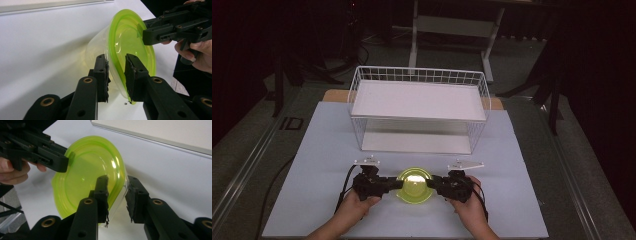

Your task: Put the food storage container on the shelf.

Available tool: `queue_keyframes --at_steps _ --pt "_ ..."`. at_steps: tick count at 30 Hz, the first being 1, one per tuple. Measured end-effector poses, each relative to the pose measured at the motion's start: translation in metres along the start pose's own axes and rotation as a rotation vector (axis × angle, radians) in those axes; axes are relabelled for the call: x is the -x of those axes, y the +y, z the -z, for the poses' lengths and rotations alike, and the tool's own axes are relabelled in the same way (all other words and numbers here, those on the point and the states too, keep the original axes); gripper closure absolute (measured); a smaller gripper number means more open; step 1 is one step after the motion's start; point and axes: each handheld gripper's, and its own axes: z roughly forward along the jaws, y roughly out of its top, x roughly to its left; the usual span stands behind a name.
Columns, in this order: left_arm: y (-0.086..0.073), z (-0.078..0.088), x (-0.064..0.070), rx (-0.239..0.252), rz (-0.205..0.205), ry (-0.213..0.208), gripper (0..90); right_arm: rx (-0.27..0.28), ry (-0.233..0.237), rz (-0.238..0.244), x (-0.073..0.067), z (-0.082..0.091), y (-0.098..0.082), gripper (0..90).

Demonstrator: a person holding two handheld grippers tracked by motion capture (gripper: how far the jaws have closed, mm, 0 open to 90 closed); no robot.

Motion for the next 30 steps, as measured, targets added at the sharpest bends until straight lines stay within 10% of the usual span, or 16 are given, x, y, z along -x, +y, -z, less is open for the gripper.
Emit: queue_keyframes --at_steps 14,30 --pt "-0.003 0.007 0.005 0.009 0.008 0.018 82.7 0.015 -0.024 0.025 -0.013 0.006 0.001 80.3" --pt "0.043 0.021 0.014 0.104 -0.043 0.029 83.0 0.125 -0.039 0.023 -0.01 0.024 0.037 80.3"
